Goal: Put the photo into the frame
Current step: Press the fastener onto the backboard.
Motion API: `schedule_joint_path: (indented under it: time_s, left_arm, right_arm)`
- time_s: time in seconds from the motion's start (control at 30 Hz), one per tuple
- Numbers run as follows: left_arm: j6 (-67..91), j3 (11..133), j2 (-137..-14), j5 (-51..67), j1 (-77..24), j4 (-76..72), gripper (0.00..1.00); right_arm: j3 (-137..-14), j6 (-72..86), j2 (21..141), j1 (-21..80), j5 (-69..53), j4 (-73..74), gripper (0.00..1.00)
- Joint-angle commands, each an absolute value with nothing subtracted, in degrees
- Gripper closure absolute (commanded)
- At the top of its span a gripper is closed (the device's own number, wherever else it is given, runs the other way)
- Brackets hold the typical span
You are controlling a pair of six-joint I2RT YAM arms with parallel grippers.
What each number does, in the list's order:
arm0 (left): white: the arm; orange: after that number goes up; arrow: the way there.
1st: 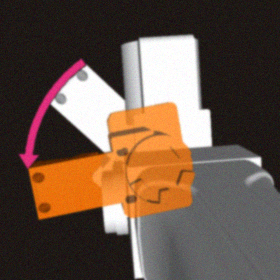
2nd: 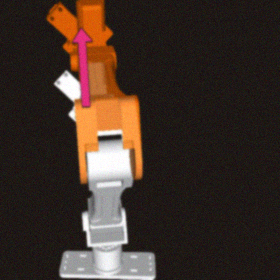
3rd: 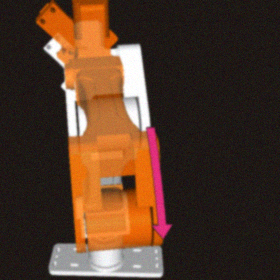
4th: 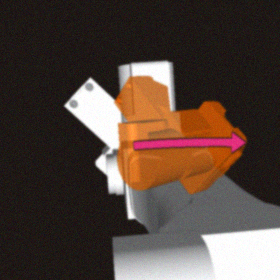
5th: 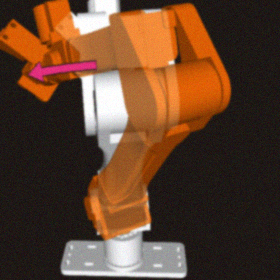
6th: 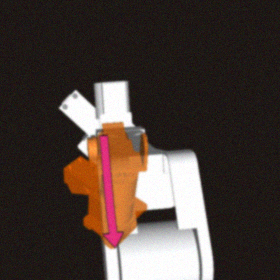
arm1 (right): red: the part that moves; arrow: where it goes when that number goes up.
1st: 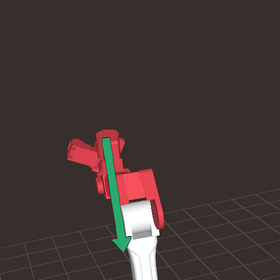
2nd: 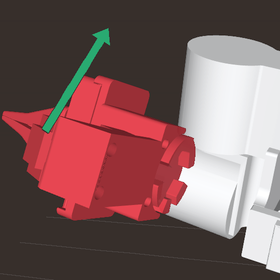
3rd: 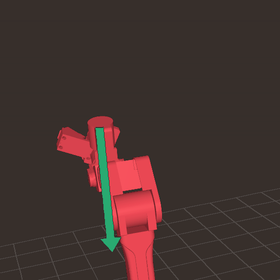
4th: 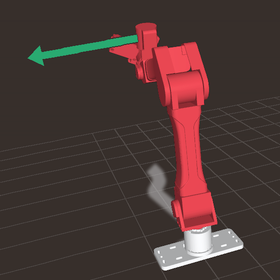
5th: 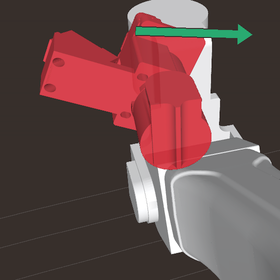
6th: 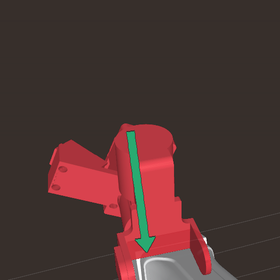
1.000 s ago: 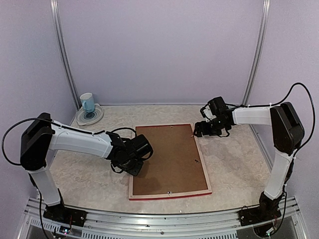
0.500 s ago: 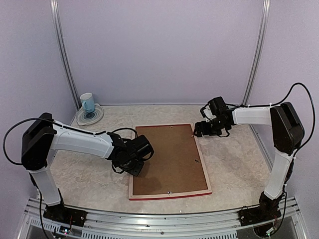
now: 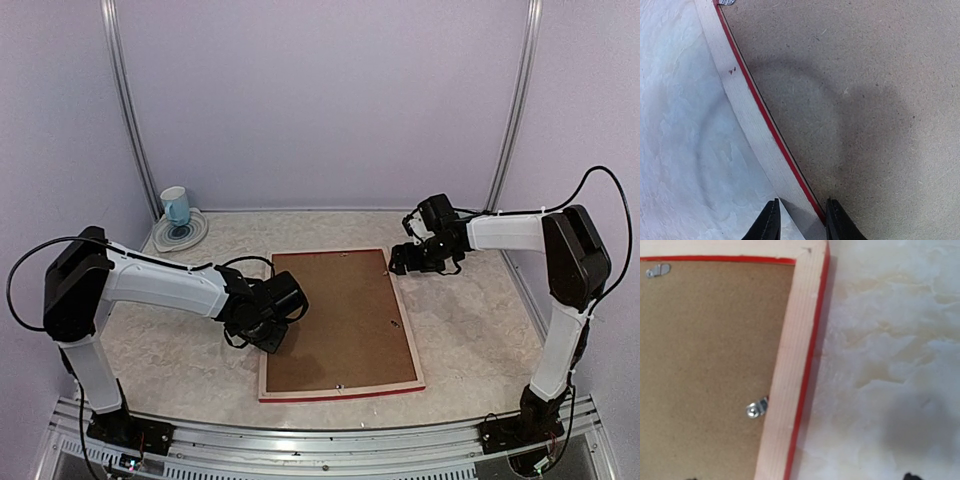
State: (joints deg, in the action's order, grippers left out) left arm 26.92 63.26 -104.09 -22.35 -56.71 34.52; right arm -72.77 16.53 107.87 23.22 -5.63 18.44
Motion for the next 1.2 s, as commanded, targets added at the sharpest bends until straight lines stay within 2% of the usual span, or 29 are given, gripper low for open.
schedule_joint_path:
  time_s: [0.0, 0.33, 0.7, 0.97, 1.17]
  left_arm:
    - [27.82, 63.49, -104.74, -22.93, -57.06, 36.47, 0.65]
    - [27.24, 62.16, -103.85, -17.61, -57.0, 34.7, 0.56]
    - [34.77, 56.94, -102.31, -9.17, -54.02, 31.76, 0.53]
    - [38.61, 56.12, -102.52, -9.04, -54.4, 33.68, 0.58]
    - [40.66, 55.88, -102.11, -9.19, -54.64, 34.01, 0.68]
  right_arm:
    - [-72.19, 16.34, 106.54, 22.5, -6.15, 17.65, 0.12]
    - [-72.09, 16.42, 106.61, 22.5, -6.3, 17.5, 0.12]
    - [-72.04, 16.37, 106.33, 22.5, -6.48, 17.41, 0.12]
    - [-71.79, 16.49, 106.33, 22.5, -6.72, 17.02, 0.12]
    - [-71.64, 16.49, 106.52, 22.5, -7.03, 16.81, 0.12]
